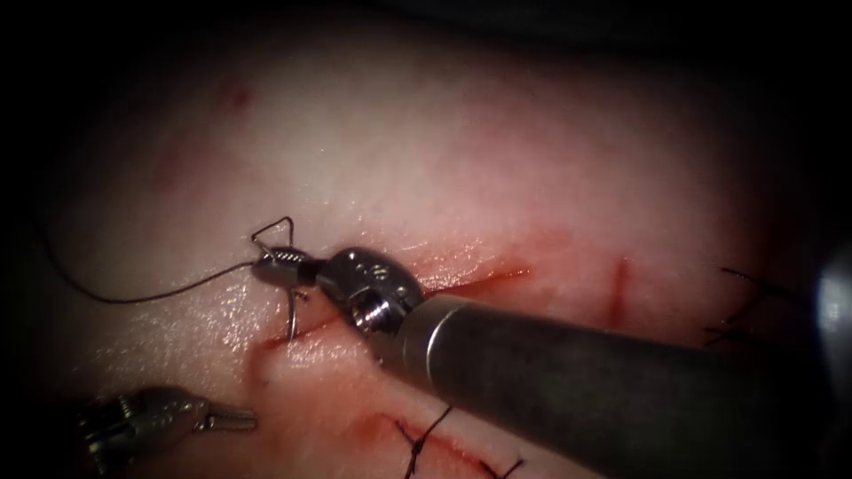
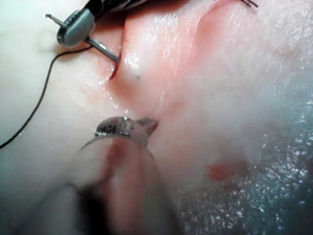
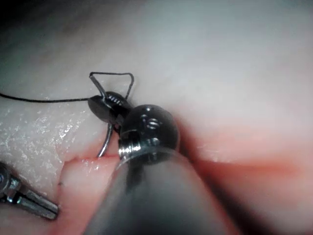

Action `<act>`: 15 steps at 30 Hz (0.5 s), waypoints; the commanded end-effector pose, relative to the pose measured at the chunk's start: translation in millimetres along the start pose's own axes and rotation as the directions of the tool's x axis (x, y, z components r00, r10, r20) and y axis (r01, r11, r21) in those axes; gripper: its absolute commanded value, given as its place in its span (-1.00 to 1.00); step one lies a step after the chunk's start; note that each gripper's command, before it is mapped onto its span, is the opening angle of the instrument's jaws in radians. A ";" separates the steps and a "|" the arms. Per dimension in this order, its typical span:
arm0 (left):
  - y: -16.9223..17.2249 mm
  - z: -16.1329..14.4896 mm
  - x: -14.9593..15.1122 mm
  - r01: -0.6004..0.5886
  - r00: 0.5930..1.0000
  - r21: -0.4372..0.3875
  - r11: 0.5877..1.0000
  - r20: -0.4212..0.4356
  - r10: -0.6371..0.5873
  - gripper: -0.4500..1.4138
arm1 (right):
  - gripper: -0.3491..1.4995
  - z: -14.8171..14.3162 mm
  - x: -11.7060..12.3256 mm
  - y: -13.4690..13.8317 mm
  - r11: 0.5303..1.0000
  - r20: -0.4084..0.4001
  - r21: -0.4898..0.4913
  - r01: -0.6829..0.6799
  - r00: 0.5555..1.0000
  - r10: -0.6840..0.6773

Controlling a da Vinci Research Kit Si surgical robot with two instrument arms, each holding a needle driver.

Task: Wound Closure
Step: Using the right needle driver, throw the needle through the skin below the wound.

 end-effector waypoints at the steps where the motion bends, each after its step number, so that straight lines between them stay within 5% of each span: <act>1: -0.2 0.8 0.1 -0.001 1.000 -0.001 1.000 -0.001 0.001 -1.00 | -1.00 0.9 -1.1 -0.1 0.998 -0.010 0.032 -0.046 0.999 0.046; 15: -0.5 0.7 0.3 0.000 1.000 -0.004 1.000 0.000 0.000 -1.00 | -1.00 0.9 -6.9 -3.1 0.920 0.044 0.094 -0.380 0.925 0.378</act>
